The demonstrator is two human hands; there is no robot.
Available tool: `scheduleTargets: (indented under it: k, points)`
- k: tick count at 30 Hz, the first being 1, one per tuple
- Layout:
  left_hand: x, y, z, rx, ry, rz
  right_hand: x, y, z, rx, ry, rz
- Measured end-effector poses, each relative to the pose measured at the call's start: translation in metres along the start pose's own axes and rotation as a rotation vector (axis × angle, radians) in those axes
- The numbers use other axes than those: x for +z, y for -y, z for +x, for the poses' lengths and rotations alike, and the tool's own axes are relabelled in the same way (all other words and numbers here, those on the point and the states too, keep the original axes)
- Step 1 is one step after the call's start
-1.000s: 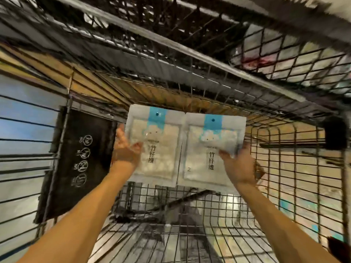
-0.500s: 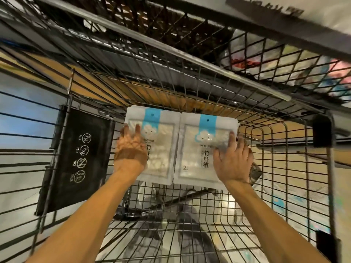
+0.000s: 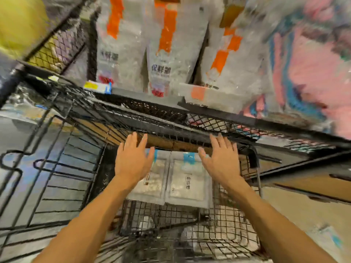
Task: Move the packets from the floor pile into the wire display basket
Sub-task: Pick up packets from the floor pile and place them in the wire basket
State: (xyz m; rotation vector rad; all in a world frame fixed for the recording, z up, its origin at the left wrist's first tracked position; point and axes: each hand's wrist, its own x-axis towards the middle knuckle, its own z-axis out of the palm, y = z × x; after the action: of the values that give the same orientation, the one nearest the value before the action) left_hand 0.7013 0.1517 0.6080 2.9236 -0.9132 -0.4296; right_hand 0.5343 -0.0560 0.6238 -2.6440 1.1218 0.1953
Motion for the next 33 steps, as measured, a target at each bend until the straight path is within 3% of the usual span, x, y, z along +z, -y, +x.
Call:
scheduleTargets:
  k: [4, 9, 17, 24, 33]
  points:
    - [-0.085, -0.032, -0.021, 0.041, -0.13, -0.043, -0.086, 0.004, -0.02, -0.028, -0.047, 0.014]
    - [-0.187, -0.074, -0.046, 0.113, -0.173, -0.029, -0.179, 0.006, -0.051, -0.04, -0.169, 0.011]
    - [-0.274, -0.122, -0.076, 0.4, -0.261, -0.026, -0.271, -0.007, -0.131, 0.113, -0.33, 0.031]
    - [-0.272, -0.181, -0.118, 0.77, -0.234, -0.038, -0.29, -0.048, -0.249, 0.424, -0.449, 0.056]
    - [-0.219, -0.277, -0.242, 1.238, -0.101, -0.055, -0.254, -0.104, -0.438, 0.899, -0.504, 0.152]
